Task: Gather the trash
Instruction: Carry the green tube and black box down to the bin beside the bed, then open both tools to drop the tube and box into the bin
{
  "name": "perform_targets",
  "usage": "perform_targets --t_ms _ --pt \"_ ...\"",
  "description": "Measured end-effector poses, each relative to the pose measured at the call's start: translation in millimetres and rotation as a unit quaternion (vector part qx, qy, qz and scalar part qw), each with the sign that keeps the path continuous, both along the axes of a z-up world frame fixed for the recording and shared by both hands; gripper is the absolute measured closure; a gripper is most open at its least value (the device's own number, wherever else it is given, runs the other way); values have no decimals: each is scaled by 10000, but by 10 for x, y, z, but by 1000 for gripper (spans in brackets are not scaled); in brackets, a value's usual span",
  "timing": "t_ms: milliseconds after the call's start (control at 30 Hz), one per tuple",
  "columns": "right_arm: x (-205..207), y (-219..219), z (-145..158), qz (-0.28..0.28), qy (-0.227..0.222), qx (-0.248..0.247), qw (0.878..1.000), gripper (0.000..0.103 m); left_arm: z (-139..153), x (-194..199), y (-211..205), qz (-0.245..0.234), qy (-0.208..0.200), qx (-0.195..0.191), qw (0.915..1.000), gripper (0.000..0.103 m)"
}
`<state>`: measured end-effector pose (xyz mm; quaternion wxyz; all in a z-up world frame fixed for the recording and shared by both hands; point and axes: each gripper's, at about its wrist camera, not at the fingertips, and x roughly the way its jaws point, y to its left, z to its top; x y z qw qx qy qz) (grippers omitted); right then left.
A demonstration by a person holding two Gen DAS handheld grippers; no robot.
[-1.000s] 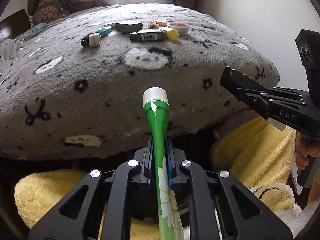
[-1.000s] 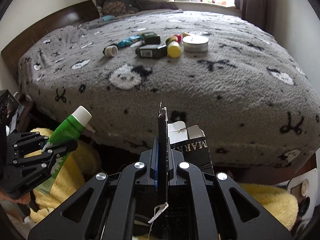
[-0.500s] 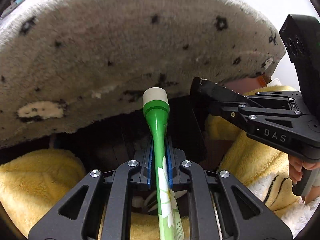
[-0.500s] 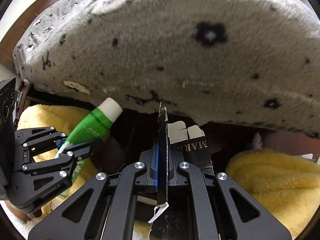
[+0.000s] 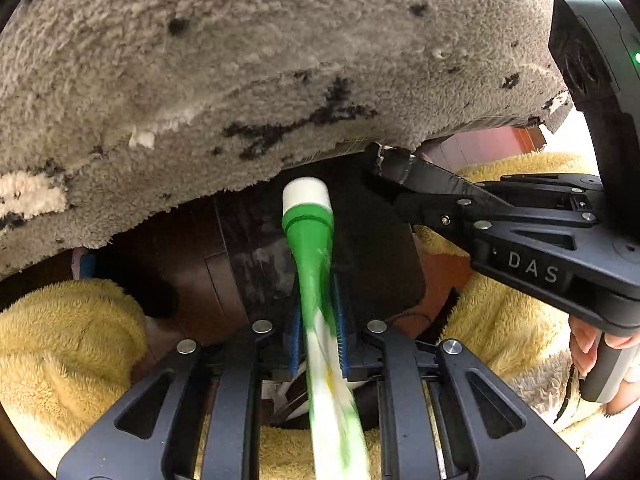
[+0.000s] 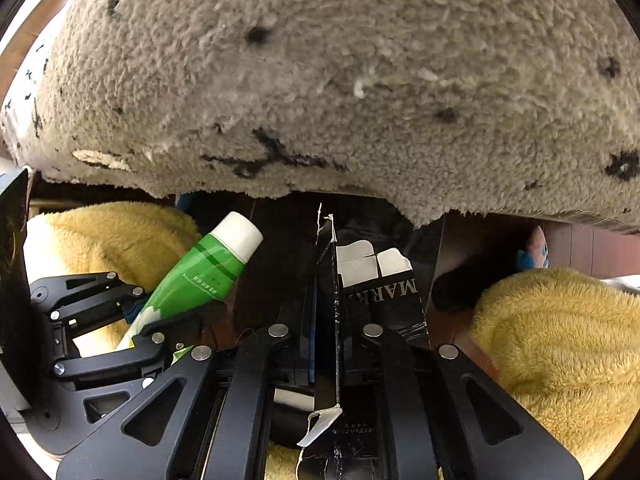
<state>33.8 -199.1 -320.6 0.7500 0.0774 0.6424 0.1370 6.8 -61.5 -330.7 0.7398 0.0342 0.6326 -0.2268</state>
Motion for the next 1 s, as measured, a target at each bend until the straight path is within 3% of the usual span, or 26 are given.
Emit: perform_targets --t_ms 67,133,200,267,333,433,600,700,1000 --pt "15 -14 24 -57 -18 -56 10000 91 -1 3 7 15 -45 0 10000 71" --pt "28 -21 67 -120 -68 -45 9999 62 22 16 22 41 -87 22 10000 70" --pt "58 -39 128 -176 -156 -78 9997 52 78 43 80 80 -148 61 9998 66" --pt "64 -54 198 -200 -277 -121 9993 51 139 40 104 125 -255 115 9995 59" --pt "56 -109 257 -243 -450 -198 9985 34 216 38 117 153 -361 149 9991 54" --pt "46 -191 425 -363 -813 -397 9952 18 369 22 164 207 -623 216 9976 39" --pt "17 -279 710 -308 -1473 -547 9871 8 702 33 317 409 -1072 242 9931 16" --pt "-10 -270 909 -152 -1896 -757 9788 8 877 21 359 527 -1325 229 9895 10" --pt "4 -418 1561 -200 -2854 -677 9558 8 1426 104 745 1006 -2164 230 9708 8"
